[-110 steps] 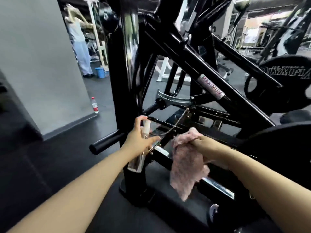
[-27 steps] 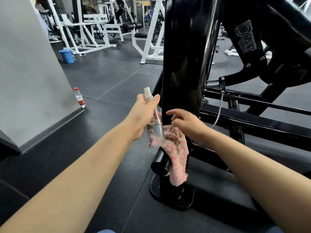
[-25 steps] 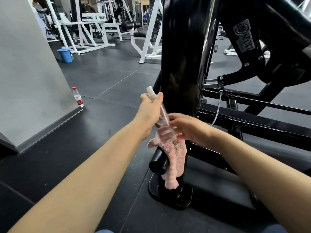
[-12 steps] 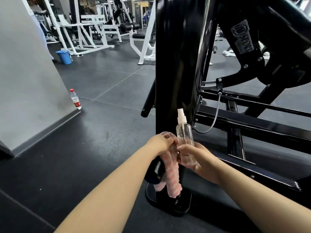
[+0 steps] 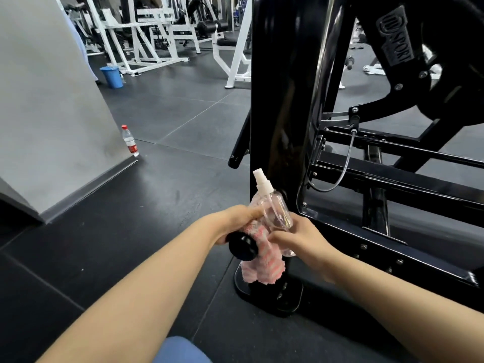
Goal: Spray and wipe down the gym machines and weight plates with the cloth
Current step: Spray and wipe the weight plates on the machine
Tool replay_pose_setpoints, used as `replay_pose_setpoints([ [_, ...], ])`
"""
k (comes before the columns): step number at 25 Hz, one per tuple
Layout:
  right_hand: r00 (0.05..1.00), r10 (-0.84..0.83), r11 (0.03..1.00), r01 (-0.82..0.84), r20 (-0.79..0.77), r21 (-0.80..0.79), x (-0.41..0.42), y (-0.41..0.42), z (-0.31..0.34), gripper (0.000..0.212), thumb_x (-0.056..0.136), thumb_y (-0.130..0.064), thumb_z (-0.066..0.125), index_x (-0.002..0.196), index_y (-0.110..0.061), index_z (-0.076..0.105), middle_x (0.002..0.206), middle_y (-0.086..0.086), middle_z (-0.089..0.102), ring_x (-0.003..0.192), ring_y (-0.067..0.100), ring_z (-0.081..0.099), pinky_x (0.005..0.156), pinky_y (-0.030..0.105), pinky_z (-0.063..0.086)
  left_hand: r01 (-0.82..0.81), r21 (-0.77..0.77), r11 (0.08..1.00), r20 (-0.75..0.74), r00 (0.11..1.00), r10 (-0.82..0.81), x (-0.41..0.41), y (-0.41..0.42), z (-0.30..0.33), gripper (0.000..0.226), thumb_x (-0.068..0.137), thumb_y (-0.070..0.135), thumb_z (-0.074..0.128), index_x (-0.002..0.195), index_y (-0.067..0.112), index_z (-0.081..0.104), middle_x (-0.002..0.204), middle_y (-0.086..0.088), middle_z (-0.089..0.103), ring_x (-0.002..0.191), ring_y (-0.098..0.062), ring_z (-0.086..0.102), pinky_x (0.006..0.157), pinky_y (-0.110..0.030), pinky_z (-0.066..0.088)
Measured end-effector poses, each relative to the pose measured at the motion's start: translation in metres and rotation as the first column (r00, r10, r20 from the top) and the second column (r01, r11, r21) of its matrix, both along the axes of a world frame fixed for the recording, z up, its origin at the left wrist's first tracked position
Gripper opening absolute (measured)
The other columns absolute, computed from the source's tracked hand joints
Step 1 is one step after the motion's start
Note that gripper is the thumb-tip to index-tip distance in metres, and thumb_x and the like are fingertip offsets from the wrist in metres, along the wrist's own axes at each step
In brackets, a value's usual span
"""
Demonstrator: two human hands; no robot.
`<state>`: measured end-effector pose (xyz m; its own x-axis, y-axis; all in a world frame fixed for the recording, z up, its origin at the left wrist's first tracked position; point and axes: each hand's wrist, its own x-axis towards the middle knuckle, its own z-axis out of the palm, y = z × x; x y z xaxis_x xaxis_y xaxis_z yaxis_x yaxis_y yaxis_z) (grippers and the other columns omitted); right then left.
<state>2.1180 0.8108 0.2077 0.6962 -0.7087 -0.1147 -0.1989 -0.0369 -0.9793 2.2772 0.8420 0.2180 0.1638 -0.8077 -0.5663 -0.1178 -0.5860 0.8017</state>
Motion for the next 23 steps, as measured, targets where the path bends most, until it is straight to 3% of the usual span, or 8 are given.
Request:
replay_pose_setpoints([
  [3, 0.992, 0.067, 0.992, -0.078, 0.104, 0.101, -0.007, 0.023, -0.002, 0.027, 0.06, -0.013, 0.063, 0.086, -0.015, 0.064, 0.074, -0.002, 0.067, 0.073, 0.01, 0.061, 0.07, 0.022, 0.049, -0.036, -0.037, 0.999, 0.062, 0.997, 0.039, -0.012, 0.035, -0.013, 0.023, 0.073, 0.034, 0.065, 0.085, 0.014, 0.066, 0.076, -0.006, 0.068, 0.064, -0.019, 0.063, 0.061, -0.03, 0.053],
  [5, 0.98, 0.097, 0.98, -0.125, 0.175, 0.156, -0.01, 0.028, -0.002, 0.024, 0.062, -0.008, 0.063, 0.086, -0.013, 0.063, 0.075, -0.002, 0.068, 0.074, 0.01, 0.064, 0.07, 0.021, 0.05, -0.166, -0.086, 0.982, 0.24, 0.954, 0.182, -0.022, 0.044, -0.023, 0.045, 0.055, 0.042, 0.064, 0.089, 0.012, 0.065, 0.083, -0.007, 0.069, 0.07, -0.02, 0.065, 0.064, -0.034, 0.054],
  [8, 0.961, 0.077, 0.951, -0.151, 0.267, 0.269, -0.009, 0.022, 0.004, 0.018, 0.076, 0.01, 0.058, 0.084, -0.007, 0.058, 0.061, -0.001, 0.064, 0.054, 0.005, 0.061, 0.052, 0.015, 0.047, -0.21, -0.088, 0.974, 0.452, 0.863, 0.227, -0.031, 0.048, -0.023, 0.061, 0.063, 0.05, 0.069, 0.106, 0.011, 0.052, 0.1, -0.007, 0.064, 0.089, -0.024, 0.064, 0.07, -0.034, 0.053],
  [11, 0.959, 0.014, 0.935, -0.112, 0.282, 0.336, -0.004, 0.005, 0.007, 0.022, 0.083, 0.014, 0.049, 0.077, -0.007, 0.052, 0.05, -0.005, 0.053, 0.04, 0.002, 0.048, 0.042, 0.012, 0.038, 0.001, 0.042, 0.999, 0.827, 0.561, -0.036, -0.037, 0.04, -0.007, 0.059, 0.084, 0.046, 0.06, 0.121, 0.006, 0.036, 0.113, -0.009, 0.058, 0.106, -0.028, 0.058, 0.073, -0.03, 0.041],
  [14, 0.975, -0.004, 0.964, -0.055, 0.221, 0.262, 0.006, -0.019, 0.006, 0.024, 0.083, 0.009, 0.051, 0.069, -0.009, 0.046, 0.049, -0.006, 0.041, 0.04, 0.003, 0.035, 0.042, 0.013, 0.029, 0.111, 0.105, 0.988, 0.93, 0.342, -0.138, -0.042, 0.002, -0.004, 0.054, 0.092, 0.035, 0.05, 0.128, -0.001, 0.031, 0.122, -0.012, 0.055, 0.113, -0.029, 0.056, 0.079, -0.032, 0.043],
  [16, 0.982, -0.045, 0.977, 0.005, 0.184, 0.213, 0.012, -0.03, 0.005, 0.007, 0.074, -0.003, 0.059, 0.077, -0.006, 0.052, 0.058, 0.003, 0.044, 0.05, 0.009, 0.038, 0.048, 0.018, 0.03, 0.106, 0.111, 0.988, 0.903, 0.405, -0.145, -0.039, -0.029, -0.004, 0.051, 0.092, 0.028, 0.049, 0.129, -0.002, 0.031, 0.126, -0.013, 0.052, 0.116, -0.029, 0.054, 0.084, -0.035, 0.045],
  [19, 0.984, -0.063, 0.971, 0.022, 0.167, 0.237, 0.014, -0.041, 0.003, 0.021, 0.072, -0.006, 0.061, 0.093, -0.005, 0.061, 0.068, 0.006, 0.054, 0.057, 0.01, 0.049, 0.053, 0.02, 0.039, 0.144, 0.093, 0.985, 0.78, 0.605, -0.162, -0.02, -0.064, -0.008, 0.062, 0.081, 0.028, 0.062, 0.132, 0.001, 0.038, 0.126, -0.013, 0.053, 0.114, -0.029, 0.056, 0.09, -0.033, 0.046],
  [23, 0.997, -0.024, 0.977, 0.008, 0.07, 0.214, 0.009, -0.044, 0.004, 0.015, 0.076, 0.004, 0.061, 0.086, -0.007, 0.058, 0.063, 0.006, 0.05, 0.052, 0.012, 0.044, 0.049, 0.02, 0.037, 0.01, -0.084, 0.996, 0.296, 0.955, 0.016, 0.002, -0.061, -0.017, 0.044, 0.072, 0.013, 0.066, 0.114, 0.002, 0.055, 0.087, -0.008, 0.063, 0.069, -0.017, 0.06, 0.06, -0.026, 0.05],
])
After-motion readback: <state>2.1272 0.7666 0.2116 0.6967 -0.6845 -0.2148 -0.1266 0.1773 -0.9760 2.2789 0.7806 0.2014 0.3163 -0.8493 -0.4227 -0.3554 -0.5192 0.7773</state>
